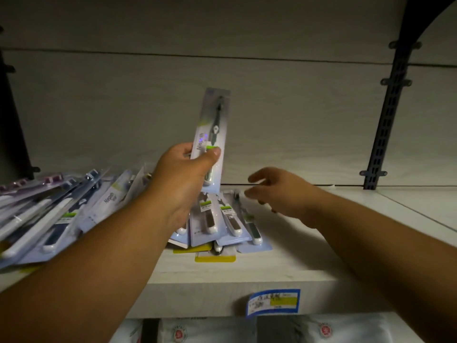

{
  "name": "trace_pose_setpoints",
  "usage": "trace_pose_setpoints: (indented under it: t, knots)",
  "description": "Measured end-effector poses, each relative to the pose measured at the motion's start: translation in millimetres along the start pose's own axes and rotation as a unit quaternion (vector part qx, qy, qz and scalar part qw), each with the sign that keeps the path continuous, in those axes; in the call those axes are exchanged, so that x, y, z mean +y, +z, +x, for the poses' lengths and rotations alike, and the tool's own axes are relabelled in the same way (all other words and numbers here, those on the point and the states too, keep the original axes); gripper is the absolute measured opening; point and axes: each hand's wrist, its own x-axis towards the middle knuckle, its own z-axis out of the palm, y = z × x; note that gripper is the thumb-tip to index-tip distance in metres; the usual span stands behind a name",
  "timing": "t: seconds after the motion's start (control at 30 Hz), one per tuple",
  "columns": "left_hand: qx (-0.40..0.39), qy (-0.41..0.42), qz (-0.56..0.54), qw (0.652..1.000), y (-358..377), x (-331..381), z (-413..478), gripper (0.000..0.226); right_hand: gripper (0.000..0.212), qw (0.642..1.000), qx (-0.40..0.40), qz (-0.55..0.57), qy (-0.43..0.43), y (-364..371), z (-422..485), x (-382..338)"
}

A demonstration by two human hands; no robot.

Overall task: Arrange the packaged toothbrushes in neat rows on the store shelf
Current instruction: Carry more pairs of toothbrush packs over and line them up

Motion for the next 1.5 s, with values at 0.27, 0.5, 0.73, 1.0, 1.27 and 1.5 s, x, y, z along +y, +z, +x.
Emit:
trace_pose_setpoints:
  t: [0.27, 0.5, 0.73, 1.0, 1.27, 1.5]
  knots:
    - [0.050, 0.018, -0.025, 0.998, -4, 3, -8, 0.042, 0.044, 0.978, -0.071, -0.196, 0.007, 12, -6, -1]
    - [0.031, -0.006, -0.052, 0.998, -2, 7, -17, 0.021, 0.042, 0.969, -0.055, -0.239, 0.040, -4, -8, 3]
    - [0.033, -0.007, -0.071, 0.997, -1, 8, -17, 0.025, 0.045, 0.933, -0.047, -0.348, 0.075, -8, -7, 3]
    - [0.035, -0.004, -0.082, 0.996, 0, 7, -15, 0.027, 0.036, 0.926, 0.008, -0.367, 0.086, -23, 2, 13]
    - [0.029, 0.007, -0.059, 0.998, -1, 12, -20, 0.040, 0.057, 0.904, -0.026, -0.414, 0.106, -28, -4, 16]
    - [0.009, 0.021, -0.056, 0.998, 1, 12, -23, 0.032, 0.053, 0.892, -0.025, -0.429, 0.136, -42, -21, 20]
